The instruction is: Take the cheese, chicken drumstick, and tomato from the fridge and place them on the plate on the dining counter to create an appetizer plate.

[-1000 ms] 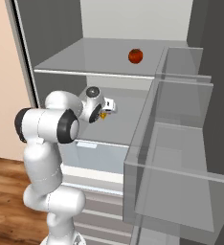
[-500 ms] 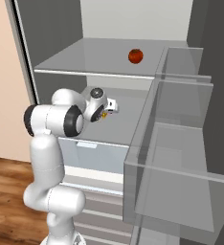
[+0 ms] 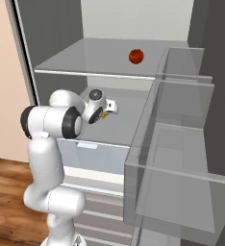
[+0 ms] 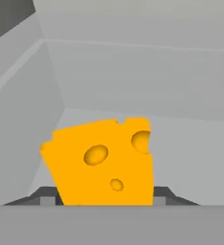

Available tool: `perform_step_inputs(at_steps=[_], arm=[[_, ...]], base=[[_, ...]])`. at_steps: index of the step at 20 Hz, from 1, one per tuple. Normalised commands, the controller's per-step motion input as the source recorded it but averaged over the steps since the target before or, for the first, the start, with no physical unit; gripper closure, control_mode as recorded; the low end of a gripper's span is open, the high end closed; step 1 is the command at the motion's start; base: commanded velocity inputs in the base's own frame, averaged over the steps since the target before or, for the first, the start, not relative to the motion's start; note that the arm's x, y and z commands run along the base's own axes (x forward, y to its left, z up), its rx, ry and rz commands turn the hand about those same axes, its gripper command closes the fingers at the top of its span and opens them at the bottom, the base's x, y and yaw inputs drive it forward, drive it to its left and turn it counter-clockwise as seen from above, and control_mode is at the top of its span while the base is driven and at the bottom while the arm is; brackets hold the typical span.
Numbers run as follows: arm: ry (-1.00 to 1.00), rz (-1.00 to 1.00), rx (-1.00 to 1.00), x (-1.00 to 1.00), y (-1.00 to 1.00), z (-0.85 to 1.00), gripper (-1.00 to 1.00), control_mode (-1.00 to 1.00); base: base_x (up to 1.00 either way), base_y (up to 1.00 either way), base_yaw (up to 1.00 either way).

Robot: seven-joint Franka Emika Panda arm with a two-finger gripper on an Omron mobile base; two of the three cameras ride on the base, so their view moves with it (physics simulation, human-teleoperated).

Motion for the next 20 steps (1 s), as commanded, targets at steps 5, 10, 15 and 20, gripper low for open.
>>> perform_step_inputs(at_steps=[5, 10, 15, 20], arm=[[-0.12, -0.01, 0.0, -1.0, -0.4, 0.08, 1.0, -1.0], [0.01, 0.0, 0.0, -1.0, -0.47, 0.66, 1.0, -1.0], [0.15, 0.0, 0.0, -1.0, -0.15, 1.0, 1.0, -1.0], [0.33, 0.01, -0.03, -1.0, 0.0, 0.94, 1.0, -1.0]], base=[[0.0, 0.0, 0.0], [0.0, 0.0, 0.0], [0.0, 0.0, 0.0], [0.0, 0.0, 0.0]])
